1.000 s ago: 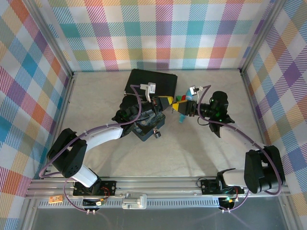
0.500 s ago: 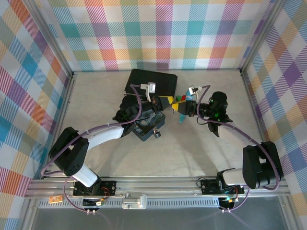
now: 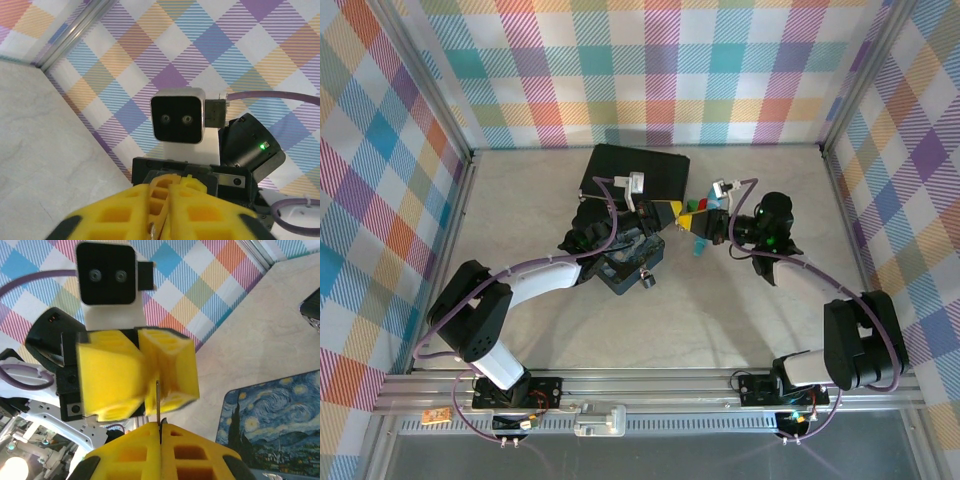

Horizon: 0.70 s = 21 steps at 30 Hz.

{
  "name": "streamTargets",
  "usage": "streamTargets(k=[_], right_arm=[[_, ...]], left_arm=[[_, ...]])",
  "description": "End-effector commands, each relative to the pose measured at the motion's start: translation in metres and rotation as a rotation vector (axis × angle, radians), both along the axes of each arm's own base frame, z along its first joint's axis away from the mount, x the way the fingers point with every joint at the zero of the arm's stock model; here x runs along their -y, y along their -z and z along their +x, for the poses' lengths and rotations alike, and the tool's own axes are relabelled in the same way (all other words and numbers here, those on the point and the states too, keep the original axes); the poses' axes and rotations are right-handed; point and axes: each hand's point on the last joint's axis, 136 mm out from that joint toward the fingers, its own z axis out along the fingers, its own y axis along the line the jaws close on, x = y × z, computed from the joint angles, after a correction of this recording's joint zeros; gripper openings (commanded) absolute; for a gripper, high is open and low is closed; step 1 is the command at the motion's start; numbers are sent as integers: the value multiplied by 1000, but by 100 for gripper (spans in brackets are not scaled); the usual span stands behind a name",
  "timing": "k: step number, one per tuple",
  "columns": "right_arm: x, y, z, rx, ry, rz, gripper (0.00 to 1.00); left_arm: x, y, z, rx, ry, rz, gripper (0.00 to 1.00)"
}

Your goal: Unlock a padlock with a key

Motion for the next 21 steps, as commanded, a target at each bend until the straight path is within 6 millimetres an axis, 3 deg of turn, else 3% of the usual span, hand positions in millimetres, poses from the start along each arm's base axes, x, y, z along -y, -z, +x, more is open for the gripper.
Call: streamTargets(k=[1,3,6,16,21], right_arm=[[3,-2,-3,44,22,-41,0],[4,-1,-5,46,27,-63,0],[6,-2,-7,68,30,-98,0],[13,-1,-8,121,69,-248,0],[14,13,5,140,166,-391,0]], left_arm=[[-10,-22,2,30,-26,-56,35],[-15,-22,5,16,-40,-62,55],[-22,-21,9,0,-55,-61,67],[-21,-6,-1,-37,10,103,64],[-15,-2,-1,-106,-3,124,66]])
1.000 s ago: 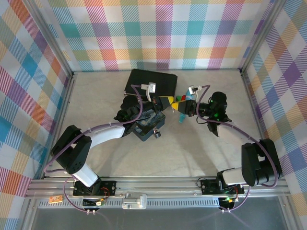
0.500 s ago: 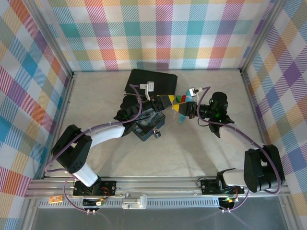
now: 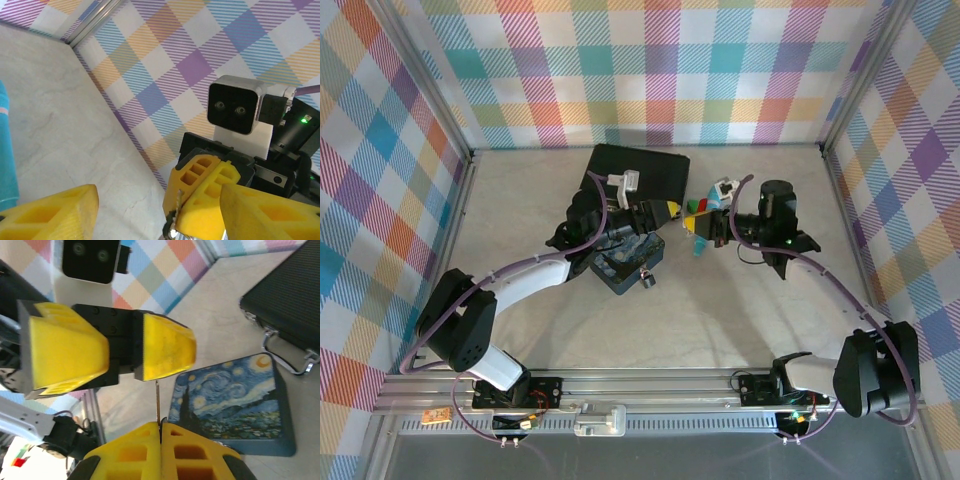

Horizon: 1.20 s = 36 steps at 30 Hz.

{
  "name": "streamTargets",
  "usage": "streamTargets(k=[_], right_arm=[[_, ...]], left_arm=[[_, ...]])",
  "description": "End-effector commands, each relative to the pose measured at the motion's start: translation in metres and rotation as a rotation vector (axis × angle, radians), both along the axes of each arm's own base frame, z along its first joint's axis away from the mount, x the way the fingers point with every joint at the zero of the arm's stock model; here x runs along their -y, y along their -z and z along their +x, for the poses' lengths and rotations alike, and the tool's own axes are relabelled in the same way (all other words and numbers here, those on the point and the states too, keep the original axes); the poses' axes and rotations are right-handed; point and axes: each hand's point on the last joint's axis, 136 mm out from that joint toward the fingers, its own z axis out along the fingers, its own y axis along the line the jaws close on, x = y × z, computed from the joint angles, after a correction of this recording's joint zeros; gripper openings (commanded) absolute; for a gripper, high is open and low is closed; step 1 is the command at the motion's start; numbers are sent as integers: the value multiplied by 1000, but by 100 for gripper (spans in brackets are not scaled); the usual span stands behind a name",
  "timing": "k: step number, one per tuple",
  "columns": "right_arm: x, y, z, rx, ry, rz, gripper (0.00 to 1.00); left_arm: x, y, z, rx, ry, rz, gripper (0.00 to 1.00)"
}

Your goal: Unlock a padlock with a key

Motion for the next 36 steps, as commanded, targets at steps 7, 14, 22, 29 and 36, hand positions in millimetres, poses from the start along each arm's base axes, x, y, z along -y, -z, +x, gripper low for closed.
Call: streamTargets(k=[7,14,22,29,36], right_arm=[[5,29,22,155,226,-390,0],[6,38,31,223,302,-510,0],[5,33,30,290,325,-512,0],[-2,32,27,306,289,-491,0],[-6,34,24,304,268,-488,0]], left_arm=[[-2,16,23,-307,-228,-18,62],[15,23,26,-449,-294,-92,54],[17,36,25,-521,-363,-85,48],[20,36,32,-526,-386,-91,46],[27,33,36,-527,-375,-97,40]])
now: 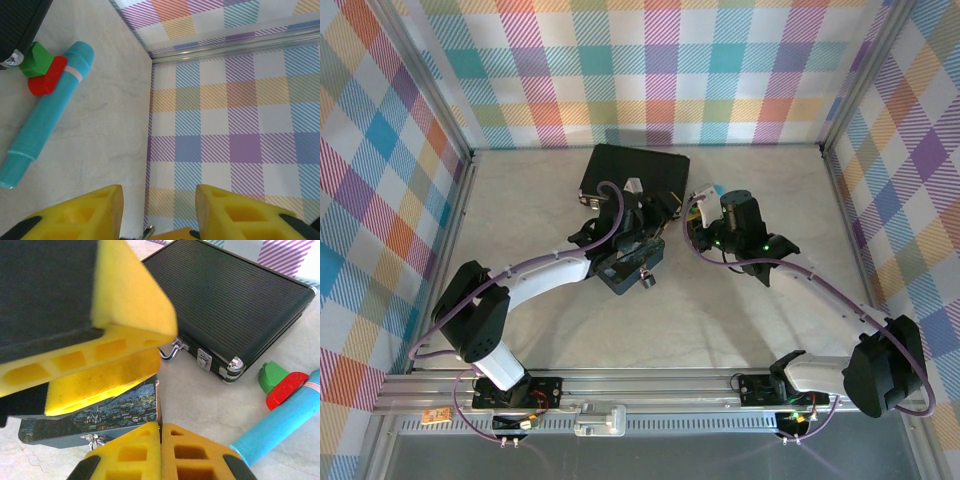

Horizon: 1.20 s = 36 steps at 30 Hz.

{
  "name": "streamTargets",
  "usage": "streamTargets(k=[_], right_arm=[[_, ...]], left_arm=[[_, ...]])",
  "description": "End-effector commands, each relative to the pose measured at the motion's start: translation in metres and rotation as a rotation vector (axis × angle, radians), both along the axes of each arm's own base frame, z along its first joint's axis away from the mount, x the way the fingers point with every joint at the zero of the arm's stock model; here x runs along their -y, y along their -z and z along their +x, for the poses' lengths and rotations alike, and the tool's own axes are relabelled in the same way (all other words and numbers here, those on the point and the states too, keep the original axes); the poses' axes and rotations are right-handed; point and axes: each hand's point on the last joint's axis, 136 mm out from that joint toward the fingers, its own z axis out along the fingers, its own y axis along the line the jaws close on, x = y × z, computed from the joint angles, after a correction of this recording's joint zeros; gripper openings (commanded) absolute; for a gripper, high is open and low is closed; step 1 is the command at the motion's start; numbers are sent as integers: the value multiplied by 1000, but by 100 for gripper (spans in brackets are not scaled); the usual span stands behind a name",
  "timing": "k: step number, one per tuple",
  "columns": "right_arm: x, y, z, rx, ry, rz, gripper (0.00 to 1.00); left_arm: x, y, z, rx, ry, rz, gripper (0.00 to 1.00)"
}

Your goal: Unlock a padlock with a key

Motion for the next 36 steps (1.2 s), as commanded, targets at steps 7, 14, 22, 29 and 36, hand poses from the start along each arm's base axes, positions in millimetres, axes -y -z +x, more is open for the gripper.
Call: streamTargets(k=[7,14,22,29,36], right_arm=[[-6,-9,0,56,-30,8,0],[-4,-5,3,60,-15,-12,0],[-7,-1,1,51,-33,-15,0],[-11,-10,-6,48,-62,23,0],[-9,-37,-14,16,-60,128,21]], left_arm=[[16,1,-1,-30,10,-25,32],[19,1,-1,-36,16,-27,30],[21,4,-1,-41,16,-20,17],[21,8,2,-31,17,4,0],[16,8,8,56,31,89,0]])
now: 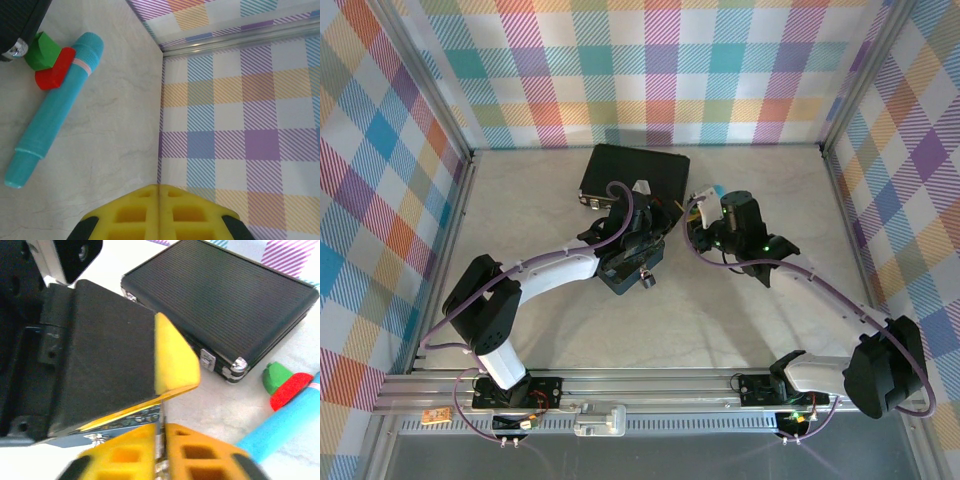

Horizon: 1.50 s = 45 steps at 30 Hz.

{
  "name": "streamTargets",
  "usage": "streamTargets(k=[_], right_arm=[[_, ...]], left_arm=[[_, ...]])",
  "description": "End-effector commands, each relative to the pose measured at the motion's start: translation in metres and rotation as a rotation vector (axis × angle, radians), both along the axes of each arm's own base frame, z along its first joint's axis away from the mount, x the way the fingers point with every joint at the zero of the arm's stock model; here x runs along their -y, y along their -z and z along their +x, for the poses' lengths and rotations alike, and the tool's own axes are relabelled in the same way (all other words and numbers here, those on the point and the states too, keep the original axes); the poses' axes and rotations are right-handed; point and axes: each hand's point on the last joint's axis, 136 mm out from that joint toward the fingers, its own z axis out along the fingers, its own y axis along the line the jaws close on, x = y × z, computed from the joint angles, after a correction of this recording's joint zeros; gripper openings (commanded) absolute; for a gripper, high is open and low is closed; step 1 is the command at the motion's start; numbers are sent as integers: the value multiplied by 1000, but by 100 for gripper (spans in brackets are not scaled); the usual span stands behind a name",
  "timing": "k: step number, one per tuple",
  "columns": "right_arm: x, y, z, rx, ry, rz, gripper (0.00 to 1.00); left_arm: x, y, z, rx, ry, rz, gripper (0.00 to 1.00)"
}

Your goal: Unlock a padlock with a key

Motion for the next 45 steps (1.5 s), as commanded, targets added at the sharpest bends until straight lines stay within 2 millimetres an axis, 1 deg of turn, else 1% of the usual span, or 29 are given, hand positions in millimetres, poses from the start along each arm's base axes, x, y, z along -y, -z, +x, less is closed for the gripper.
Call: streamTargets(k=[1,3,5,7,9,11,13,16,21,23,26,33,35,38,40,45], right_arm=[[-3,-39,-10,11,-34,129,29],[5,-47,-8,-23,-14,196,34],[14,-55,-7,-50,-4,264,42],[21,-59,-6,-74,-5,329,44],[30,-62,-2,-97,7,403,49],[35,-65,-1,-120,-10,468,50],[38,-66,1,-133,-30,519,52],[33,-71,-5,-137,-123,583,54],[27,-78,-11,-133,-216,644,54],[26,-81,-12,-129,-241,661,54],[23,-80,-14,-137,-274,671,54],[20,-69,-16,-177,-294,689,53],[20,-69,-17,-173,-302,703,52],[18,-68,-19,-184,-316,726,48],[18,-71,-20,-168,-331,743,46],[12,-72,-20,-169,-347,763,44]], left_arm=[[1,-10,7,79,19,41,0],[-2,-13,9,109,32,50,0],[-3,-22,11,166,60,43,0],[-5,-29,12,217,88,43,0],[-4,-39,12,275,125,34,0],[-2,-48,11,338,163,8,0],[-3,-56,9,391,195,-20,0],[-3,-68,2,484,237,-34,0],[-3,-86,-16,616,310,-32,0],[-3,-92,-21,646,329,-46,0],[-4,-97,-26,672,343,-67,0],[-8,-105,-29,699,329,-96,0],[-9,-109,-29,707,320,-104,0],[-9,-112,-29,714,310,-114,0],[-10,-113,-29,716,307,-126,0],[-9,-113,-28,709,298,-146,0]])
